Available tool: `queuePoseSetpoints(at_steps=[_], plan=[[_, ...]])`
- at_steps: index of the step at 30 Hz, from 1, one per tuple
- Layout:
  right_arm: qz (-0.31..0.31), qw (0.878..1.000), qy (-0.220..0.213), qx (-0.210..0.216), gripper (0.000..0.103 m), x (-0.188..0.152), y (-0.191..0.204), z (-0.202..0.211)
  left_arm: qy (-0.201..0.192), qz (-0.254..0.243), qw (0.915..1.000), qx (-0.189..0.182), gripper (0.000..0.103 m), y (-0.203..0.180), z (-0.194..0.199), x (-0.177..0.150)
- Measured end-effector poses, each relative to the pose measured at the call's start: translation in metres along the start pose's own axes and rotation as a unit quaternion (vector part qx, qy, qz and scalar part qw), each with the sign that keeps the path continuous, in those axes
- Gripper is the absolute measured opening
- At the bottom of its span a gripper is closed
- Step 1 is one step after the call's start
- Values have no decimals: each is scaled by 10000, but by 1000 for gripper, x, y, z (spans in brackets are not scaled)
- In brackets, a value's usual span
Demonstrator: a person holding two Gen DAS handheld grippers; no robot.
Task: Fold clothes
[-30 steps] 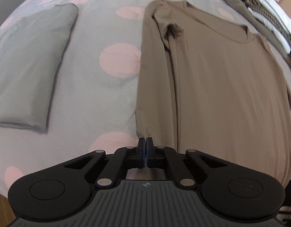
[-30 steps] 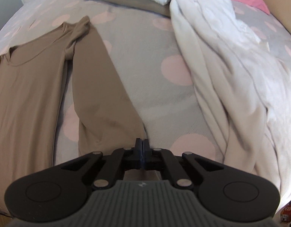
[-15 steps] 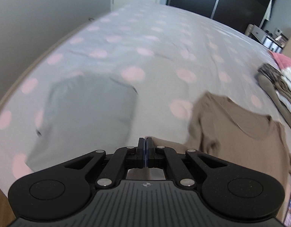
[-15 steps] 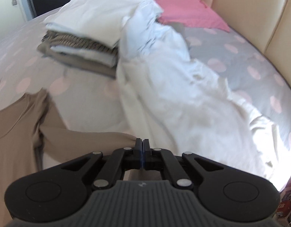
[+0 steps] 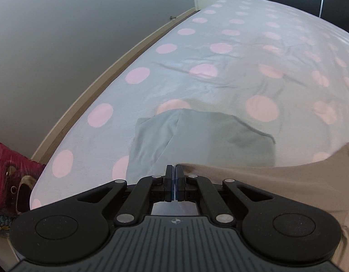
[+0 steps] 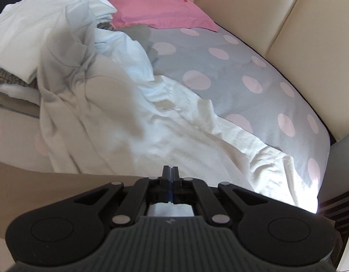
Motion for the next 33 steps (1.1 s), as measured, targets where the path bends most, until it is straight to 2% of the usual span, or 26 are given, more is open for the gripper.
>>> queuePoseSetpoints(at_steps=[4, 6, 8, 11, 13, 15, 18, 19, 21, 24, 26, 29, 33], plan=[[-336, 9992, 166, 151, 0, -2, -8, -9, 151, -240, 9996, 33, 0, -7, -13, -5], [-346, 9990, 36, 291, 2, 0, -5, 1, 123, -252, 9996, 103, 9, -8, -11, -5], [-196, 9984, -225, 474, 5, 2, 6, 15, -86, -188, 9998, 68, 19, -11, -2, 1], [86, 9938, -412, 1028, 5, 5, 36, 34, -406, -218, 9984, -321, 21, -25, 17, 12], [292, 9882, -507, 1413, 5, 6, 59, 45, -552, -497, 9948, -703, 22, -48, 29, 18], [540, 9818, -545, 1736, 5, 6, 86, 52, -679, -837, 9889, -1019, 22, -78, 40, 22], [919, 9709, -557, 2141, 6, 5, 132, 59, -804, -1401, 9753, -1504, 22, -128, 49, 23], [1067, 9672, -557, 2239, 8, 5, 148, 59, -839, -1634, 9692, -1642, 22, -148, 50, 20], [1390, 9592, -574, 2396, 26, 3, 179, 60, -889, -2088, 9557, -1877, 22, -185, 50, 15], [1809, 9469, -604, 2590, 28, 1, 224, 59, -874, -2649, 9358, -2153, 28, -238, 43, 5], [2002, 9390, -588, 2735, 28, 0, 251, 58, -820, -2899, 9256, -2292, 30, -269, 36, -3], [2202, 9261, -537, 3017, 27, -2, 287, 56, -634, -2967, 9186, -2531, 30, -303, 21, -9], [2388, 9107, -455, 3341, 28, -4, 332, 54, -434, -2943, 9152, -2718, 30, -334, 2, -12]])
Point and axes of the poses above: each gripper's, at about its wrist camera, not at the fingertips, and z roughly against the way its jaws point, y to its left, x to its top, the point moved 1 cm from there along -z, roughly the way its jaws point, and after that the axes turned 1 degree about y, right-handed, at the moved point
